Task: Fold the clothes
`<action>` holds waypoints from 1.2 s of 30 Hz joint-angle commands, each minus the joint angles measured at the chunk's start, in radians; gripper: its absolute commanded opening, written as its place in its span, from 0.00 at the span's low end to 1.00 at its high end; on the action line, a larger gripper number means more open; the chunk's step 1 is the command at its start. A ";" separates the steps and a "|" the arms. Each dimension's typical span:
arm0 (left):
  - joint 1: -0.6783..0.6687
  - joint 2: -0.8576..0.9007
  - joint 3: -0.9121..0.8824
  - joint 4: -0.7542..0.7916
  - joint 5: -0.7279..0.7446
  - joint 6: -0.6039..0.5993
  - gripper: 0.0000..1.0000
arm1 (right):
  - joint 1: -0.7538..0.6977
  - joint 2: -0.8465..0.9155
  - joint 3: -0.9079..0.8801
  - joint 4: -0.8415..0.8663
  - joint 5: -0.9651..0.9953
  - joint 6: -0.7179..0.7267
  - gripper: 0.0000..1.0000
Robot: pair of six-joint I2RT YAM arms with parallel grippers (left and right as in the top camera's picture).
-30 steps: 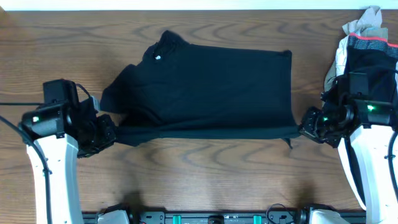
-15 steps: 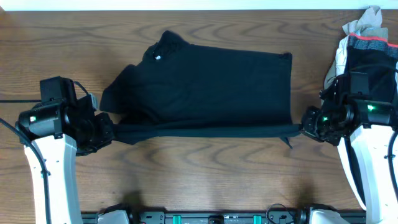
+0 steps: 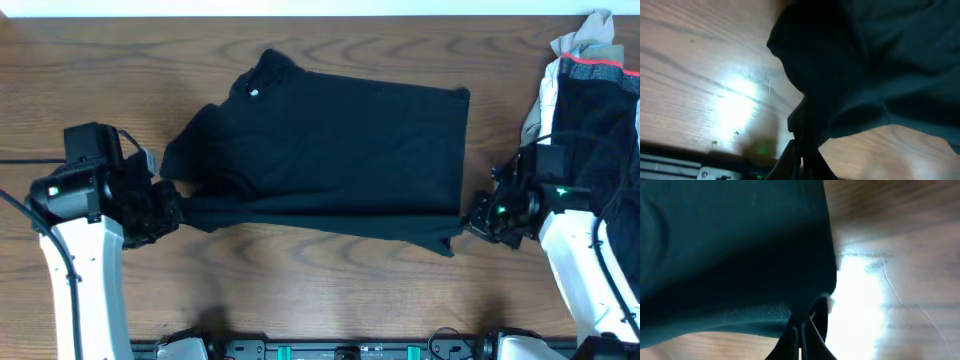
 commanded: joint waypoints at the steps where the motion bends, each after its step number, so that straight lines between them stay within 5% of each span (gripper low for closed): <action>1: 0.002 0.000 -0.036 0.007 -0.019 0.017 0.06 | -0.006 0.003 -0.027 0.026 -0.023 0.012 0.07; 15: 0.002 0.002 -0.043 0.010 -0.016 0.017 0.06 | 0.068 0.003 -0.043 -0.056 -0.191 -0.157 0.27; 24: 0.002 0.002 -0.043 0.019 -0.016 0.017 0.06 | 0.216 0.010 -0.136 0.031 -0.081 0.079 0.51; 36: 0.002 0.002 -0.043 0.019 -0.016 0.017 0.06 | 0.239 0.036 -0.235 0.193 -0.078 0.211 0.46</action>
